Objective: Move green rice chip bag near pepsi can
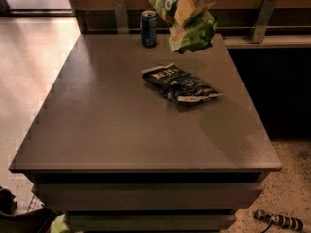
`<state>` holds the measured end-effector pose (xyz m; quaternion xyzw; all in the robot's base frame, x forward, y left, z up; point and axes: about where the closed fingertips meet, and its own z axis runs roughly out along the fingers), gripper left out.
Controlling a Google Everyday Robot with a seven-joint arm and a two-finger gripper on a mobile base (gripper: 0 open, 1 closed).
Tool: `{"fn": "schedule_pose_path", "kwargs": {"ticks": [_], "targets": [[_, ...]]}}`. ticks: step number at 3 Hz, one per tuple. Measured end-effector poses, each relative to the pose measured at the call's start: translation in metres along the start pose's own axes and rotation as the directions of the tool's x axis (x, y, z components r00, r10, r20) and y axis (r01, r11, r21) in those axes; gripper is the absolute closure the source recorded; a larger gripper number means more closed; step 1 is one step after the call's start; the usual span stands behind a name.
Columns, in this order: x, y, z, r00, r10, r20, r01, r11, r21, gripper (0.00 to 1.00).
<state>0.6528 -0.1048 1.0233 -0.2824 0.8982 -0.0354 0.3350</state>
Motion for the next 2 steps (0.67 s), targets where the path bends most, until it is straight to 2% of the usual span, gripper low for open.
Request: {"fn": "schedule_pose_path", "kwargs": {"ticks": [1, 2], "targets": [[-0.012, -0.037, 0.039, 0.994, 0.106, 0.002, -0.106, 0.9941, 0.021, 1.0], [-0.025, -0.067, 0.082, 0.978, 0.209, 0.02, -0.21, 0.9773, 0.03, 1.0]]}}
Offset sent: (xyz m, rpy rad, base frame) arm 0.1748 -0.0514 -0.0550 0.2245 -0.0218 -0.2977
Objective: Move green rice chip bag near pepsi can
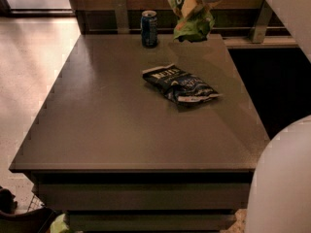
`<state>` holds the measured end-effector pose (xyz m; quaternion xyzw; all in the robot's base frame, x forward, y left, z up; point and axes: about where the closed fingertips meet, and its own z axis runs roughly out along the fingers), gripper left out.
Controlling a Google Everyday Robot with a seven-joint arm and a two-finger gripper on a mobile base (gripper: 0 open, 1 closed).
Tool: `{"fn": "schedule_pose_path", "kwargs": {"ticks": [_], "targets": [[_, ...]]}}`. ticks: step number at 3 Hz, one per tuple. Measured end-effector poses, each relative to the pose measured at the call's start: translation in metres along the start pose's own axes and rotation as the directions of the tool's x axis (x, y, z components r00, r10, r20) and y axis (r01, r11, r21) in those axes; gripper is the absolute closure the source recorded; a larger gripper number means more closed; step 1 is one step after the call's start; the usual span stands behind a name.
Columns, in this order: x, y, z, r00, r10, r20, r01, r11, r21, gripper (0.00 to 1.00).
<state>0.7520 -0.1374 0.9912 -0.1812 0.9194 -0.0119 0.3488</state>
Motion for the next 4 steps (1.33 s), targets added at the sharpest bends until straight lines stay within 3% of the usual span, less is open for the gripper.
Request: {"fn": "schedule_pose_path", "kwargs": {"ticks": [1, 3, 4], "targets": [[-0.009, -0.017, 0.051, 0.995, 0.096, 0.006, -0.096, 0.9952, 0.021, 1.0], [0.003, -0.02, 0.115, 0.967, 0.255, 0.002, -0.255, 0.967, 0.004, 1.0], [0.004, -0.019, 0.12, 0.966, 0.259, -0.002, -0.259, 0.9658, 0.002, 0.84]]}}
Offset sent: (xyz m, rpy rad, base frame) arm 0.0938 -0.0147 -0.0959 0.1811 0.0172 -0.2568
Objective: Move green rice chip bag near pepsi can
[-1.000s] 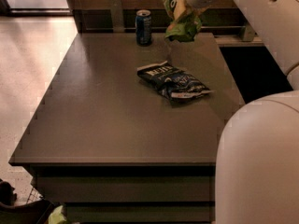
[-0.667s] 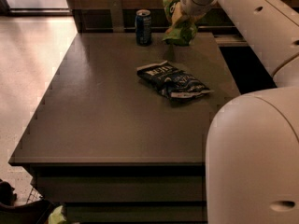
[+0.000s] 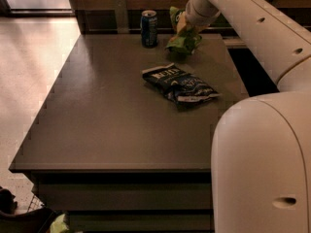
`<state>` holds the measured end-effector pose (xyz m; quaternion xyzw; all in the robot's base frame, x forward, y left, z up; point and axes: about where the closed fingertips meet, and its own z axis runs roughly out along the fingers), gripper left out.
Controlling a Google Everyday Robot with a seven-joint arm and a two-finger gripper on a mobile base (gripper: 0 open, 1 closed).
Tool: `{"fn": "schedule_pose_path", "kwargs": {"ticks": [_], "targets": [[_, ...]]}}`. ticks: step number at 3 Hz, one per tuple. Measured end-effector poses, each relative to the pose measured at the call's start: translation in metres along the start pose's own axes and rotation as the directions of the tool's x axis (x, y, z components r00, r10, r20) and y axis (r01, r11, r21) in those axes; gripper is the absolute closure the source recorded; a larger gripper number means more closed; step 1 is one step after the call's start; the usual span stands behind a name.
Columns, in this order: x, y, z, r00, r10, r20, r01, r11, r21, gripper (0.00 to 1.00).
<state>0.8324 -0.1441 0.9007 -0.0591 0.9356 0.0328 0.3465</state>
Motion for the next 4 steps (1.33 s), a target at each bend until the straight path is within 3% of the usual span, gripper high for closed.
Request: {"fn": "schedule_pose_path", "kwargs": {"ticks": [3, 4], "targets": [[0.0048, 0.0032, 0.0089, 1.0, -0.004, -0.014, 0.004, 1.0, -0.003, 0.15], [0.0065, 0.0043, 0.0119, 1.0, -0.005, -0.018, 0.005, 1.0, -0.003, 0.0]]}}
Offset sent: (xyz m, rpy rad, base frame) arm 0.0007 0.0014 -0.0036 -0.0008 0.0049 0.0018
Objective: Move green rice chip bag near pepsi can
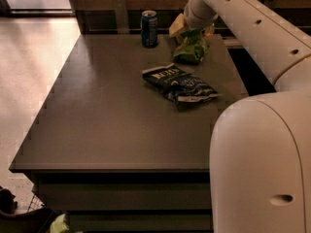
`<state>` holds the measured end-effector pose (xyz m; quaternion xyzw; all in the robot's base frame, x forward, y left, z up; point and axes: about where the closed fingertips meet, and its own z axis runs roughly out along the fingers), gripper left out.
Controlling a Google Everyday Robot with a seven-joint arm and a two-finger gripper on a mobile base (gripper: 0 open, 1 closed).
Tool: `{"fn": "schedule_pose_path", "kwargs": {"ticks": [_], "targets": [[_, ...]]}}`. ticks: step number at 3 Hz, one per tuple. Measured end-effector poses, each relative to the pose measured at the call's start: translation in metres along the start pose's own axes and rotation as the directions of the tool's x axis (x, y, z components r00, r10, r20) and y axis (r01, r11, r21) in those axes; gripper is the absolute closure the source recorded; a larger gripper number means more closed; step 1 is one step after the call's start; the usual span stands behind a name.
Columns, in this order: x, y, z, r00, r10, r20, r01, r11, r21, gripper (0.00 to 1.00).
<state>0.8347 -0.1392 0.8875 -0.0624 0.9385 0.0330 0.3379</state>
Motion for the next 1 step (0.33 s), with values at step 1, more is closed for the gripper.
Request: {"fn": "schedule_pose_path", "kwargs": {"ticks": [1], "targets": [[0.0001, 0.0, 0.0001, 1.0, 0.0, 0.0, 0.0, 1.0, 0.0, 0.0]]}}
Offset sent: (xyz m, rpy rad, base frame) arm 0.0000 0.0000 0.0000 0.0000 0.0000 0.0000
